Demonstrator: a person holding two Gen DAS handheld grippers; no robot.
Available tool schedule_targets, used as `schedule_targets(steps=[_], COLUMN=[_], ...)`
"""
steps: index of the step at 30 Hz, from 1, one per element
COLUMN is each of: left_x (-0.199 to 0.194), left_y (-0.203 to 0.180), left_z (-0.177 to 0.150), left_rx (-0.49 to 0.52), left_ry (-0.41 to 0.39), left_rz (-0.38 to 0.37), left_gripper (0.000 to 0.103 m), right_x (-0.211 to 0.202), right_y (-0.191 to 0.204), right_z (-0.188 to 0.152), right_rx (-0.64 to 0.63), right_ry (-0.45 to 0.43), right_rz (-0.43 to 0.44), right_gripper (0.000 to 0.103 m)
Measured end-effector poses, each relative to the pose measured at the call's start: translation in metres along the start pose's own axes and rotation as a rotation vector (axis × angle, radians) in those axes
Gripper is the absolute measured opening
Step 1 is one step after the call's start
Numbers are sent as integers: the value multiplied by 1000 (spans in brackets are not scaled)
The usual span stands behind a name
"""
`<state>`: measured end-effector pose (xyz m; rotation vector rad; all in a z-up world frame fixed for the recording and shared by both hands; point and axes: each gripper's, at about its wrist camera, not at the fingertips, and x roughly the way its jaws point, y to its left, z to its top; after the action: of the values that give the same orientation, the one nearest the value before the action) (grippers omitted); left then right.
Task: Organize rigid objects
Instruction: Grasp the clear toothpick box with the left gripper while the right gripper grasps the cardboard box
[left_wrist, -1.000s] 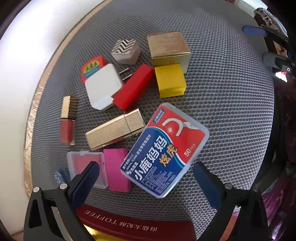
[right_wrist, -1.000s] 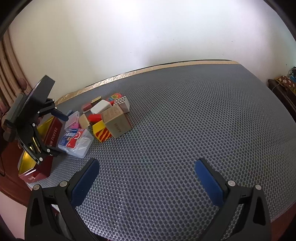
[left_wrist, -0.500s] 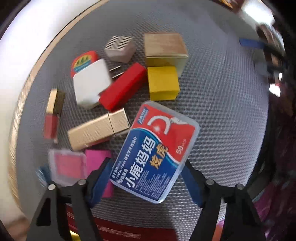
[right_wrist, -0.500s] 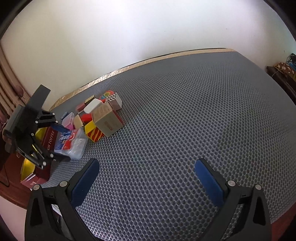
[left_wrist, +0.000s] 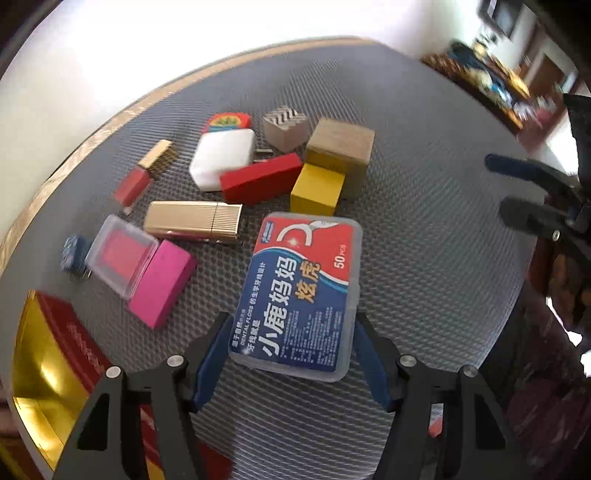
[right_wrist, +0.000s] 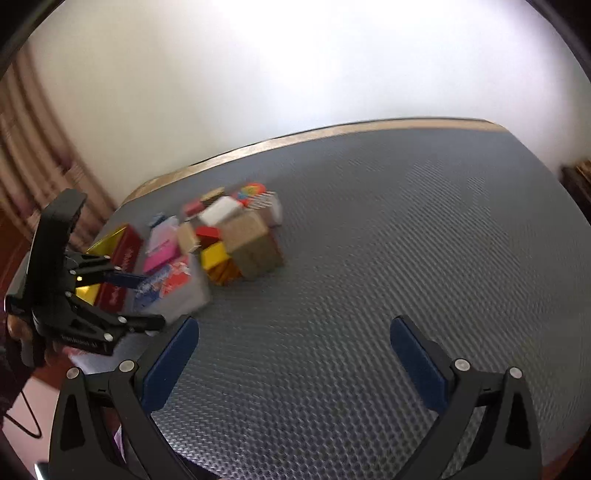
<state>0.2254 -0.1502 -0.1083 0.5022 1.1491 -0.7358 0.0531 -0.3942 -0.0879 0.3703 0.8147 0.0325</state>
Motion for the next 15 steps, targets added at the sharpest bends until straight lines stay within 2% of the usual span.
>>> schedule_targets(steps=[3,6,7,12,14,15], left_x=[-20,-32,-41,-64,-65,-69], left_y=[6,17,16,7,1,-5], left_z=[-20,-20,-22,-41,-34,-37], left_rx=[-69,-101,-105,-143,-143,-144], left_ry=[-52,-87,-92,-106,-107,-110], left_rz=[-23,-29,-25,-12,-16,-7], left_gripper=[65,65,65,65,65,65], right_x=[12,19,23,46,61,68], right_y=[9,17,19,29,36,38], right_z=[19,37,44,64,68,69], right_rx=[-84,-162,-183,-228,-254,-266], right_ry=[37,41,46,114,145,163], right_rz=[57,64,63,76,71,70], right_gripper=[103,102,97,87,72,68])
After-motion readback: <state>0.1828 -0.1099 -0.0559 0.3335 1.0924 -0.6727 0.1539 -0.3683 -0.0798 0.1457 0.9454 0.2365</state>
